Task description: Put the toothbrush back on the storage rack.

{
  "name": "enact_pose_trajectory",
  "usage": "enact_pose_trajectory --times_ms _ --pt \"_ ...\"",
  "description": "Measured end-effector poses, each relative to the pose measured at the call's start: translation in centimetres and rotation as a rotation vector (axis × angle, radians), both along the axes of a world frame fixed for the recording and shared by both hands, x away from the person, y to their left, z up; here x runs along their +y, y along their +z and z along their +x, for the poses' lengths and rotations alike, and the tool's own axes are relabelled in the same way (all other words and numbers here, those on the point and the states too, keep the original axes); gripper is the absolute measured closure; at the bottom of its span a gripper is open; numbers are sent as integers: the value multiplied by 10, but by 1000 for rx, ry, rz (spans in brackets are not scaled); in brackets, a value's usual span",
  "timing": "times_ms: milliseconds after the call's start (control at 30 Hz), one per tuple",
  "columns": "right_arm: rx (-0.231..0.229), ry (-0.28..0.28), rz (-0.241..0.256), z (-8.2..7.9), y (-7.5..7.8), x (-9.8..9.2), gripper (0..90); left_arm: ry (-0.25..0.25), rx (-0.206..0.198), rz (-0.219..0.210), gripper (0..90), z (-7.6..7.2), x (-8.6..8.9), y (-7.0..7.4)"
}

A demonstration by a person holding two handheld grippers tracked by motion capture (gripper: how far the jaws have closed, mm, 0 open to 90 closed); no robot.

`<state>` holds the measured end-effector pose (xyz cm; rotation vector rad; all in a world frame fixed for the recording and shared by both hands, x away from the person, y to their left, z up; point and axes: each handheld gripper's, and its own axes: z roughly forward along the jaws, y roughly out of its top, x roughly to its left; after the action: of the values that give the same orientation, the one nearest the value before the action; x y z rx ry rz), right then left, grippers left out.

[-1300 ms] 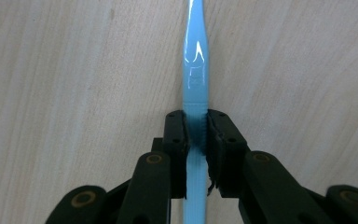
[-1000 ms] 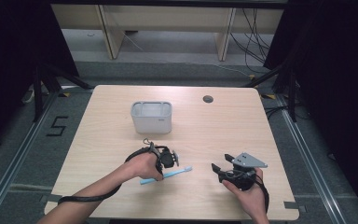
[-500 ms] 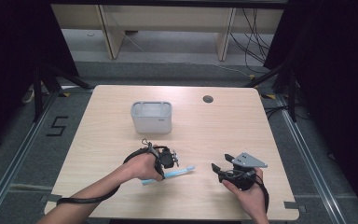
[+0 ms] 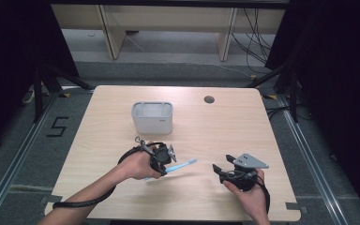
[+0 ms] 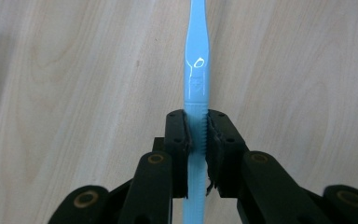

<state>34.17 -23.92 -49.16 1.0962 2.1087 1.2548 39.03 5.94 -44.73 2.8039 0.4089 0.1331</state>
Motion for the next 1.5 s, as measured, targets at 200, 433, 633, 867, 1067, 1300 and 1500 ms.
enact_pose_trajectory --times_ms 200,433,633,867,1067,1300,1500 --pt "7 -4 6 1 -1 -2 331 15 -27 -60 788 -1 7 5" --pt "11 -1 11 3 -3 -3 332 56 -64 -163 788 -2 19 10" --pt "17 -8 26 2 -4 -5 332 92 -78 -245 788 -2 27 10" --pt "18 -14 35 2 -3 -6 332 113 -123 -317 788 -1 41 10" --pt "21 -9 44 1 -4 -2 332 167 -171 -415 788 -5 52 10" --pt "-1 -12 16 0 -3 -2 332 213 -218 -481 787 -8 64 6" --pt "-2 -20 17 0 -3 -3 332 237 -265 -542 787 -9 68 8"
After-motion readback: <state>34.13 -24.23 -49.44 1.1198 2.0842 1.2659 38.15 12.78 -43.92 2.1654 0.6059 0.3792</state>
